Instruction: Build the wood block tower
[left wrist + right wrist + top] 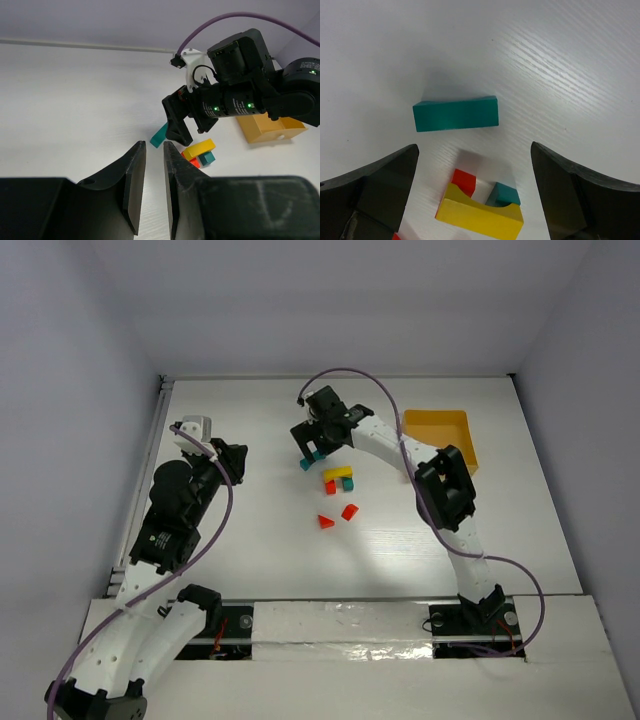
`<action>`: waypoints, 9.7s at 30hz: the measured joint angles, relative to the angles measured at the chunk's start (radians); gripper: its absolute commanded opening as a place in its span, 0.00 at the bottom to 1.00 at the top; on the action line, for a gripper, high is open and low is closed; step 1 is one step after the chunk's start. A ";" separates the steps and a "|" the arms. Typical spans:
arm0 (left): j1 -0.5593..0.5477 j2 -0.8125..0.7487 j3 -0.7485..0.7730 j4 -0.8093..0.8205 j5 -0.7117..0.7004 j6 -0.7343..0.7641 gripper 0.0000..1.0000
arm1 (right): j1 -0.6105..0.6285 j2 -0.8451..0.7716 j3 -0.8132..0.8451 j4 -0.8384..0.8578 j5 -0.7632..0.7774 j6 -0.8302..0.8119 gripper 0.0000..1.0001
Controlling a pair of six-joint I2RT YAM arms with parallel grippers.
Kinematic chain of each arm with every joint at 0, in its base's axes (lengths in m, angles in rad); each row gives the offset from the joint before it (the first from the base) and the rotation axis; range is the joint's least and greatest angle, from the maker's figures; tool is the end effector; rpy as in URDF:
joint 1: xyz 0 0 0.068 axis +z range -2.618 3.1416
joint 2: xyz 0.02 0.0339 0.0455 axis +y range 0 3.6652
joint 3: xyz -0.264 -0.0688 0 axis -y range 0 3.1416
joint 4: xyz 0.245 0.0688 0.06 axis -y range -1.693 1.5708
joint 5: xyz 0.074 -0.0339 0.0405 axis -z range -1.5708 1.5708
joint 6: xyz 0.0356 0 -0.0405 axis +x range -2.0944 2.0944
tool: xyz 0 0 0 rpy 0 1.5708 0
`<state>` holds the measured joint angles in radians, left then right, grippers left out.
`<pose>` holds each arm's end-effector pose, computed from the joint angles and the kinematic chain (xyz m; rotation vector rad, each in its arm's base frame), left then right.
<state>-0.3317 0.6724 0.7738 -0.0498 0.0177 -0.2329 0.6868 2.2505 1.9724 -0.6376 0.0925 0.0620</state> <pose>0.1516 -0.0529 0.3681 0.0902 1.5345 -0.4639 0.3923 0.3175 0.2225 -0.7286 2.3833 0.2023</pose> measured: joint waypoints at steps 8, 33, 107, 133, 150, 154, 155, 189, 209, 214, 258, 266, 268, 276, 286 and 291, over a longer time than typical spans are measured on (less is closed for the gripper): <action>0.000 0.003 0.000 0.000 0.000 0.000 0.18 | 0.000 0.092 0.142 -0.070 -0.034 -0.093 1.00; 0.008 0.012 0.000 0.000 0.002 0.000 0.15 | 0.011 0.188 0.250 -0.105 -0.074 -0.034 0.99; 0.013 -0.010 0.000 0.000 0.023 0.000 0.15 | 0.014 0.029 0.077 0.002 0.033 0.165 0.99; 0.013 0.005 0.000 0.000 0.027 0.000 0.15 | 0.005 0.083 0.080 -0.011 0.023 0.163 0.98; 0.013 0.005 0.000 0.000 0.028 0.000 0.15 | 0.005 0.146 0.114 -0.020 0.026 0.163 0.94; 0.013 0.006 0.000 0.000 0.029 0.000 0.15 | 0.005 0.146 0.115 -0.021 0.030 0.162 0.91; 0.013 0.006 0.000 0.000 0.030 0.000 0.15 | 0.005 0.146 0.115 -0.021 0.031 0.163 0.90; 0.013 0.001 0.000 0.000 0.032 0.000 0.15 | 0.003 -0.395 -0.205 0.048 0.031 0.216 0.81; 0.013 -0.023 0.000 0.000 0.053 0.000 0.15 | 0.037 -0.492 -0.584 0.054 0.065 0.385 0.82; 0.013 -0.023 0.000 0.000 0.058 0.000 0.15 | 0.040 -0.434 -0.544 0.048 0.076 0.389 0.82; 0.013 -0.040 0.000 0.000 0.089 -0.008 0.16 | 0.048 -0.319 -0.475 0.036 0.098 0.410 0.85; 0.013 -0.040 0.000 0.000 0.093 -0.008 0.15 | 0.048 -0.309 -0.459 0.036 0.111 0.410 0.85; 0.013 -0.040 0.000 0.000 0.095 -0.008 0.16 | 0.048 -0.309 -0.456 0.037 0.112 0.410 0.85; 0.013 -0.040 0.000 0.000 0.099 -0.008 0.16 | 0.048 -0.301 -0.454 0.037 0.114 0.411 0.85; 0.013 -0.040 0.000 0.000 0.100 -0.008 0.16 | 0.048 -0.283 -0.448 0.037 0.114 0.414 0.85; 0.013 -0.040 0.000 0.000 0.100 -0.008 0.15 | 0.048 -0.279 -0.447 0.037 0.114 0.414 0.85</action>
<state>-0.3187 0.6327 0.7738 -0.0502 0.1173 -0.2413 0.7345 1.9717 1.5253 -0.6006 0.2062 0.4763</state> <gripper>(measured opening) 0.153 0.850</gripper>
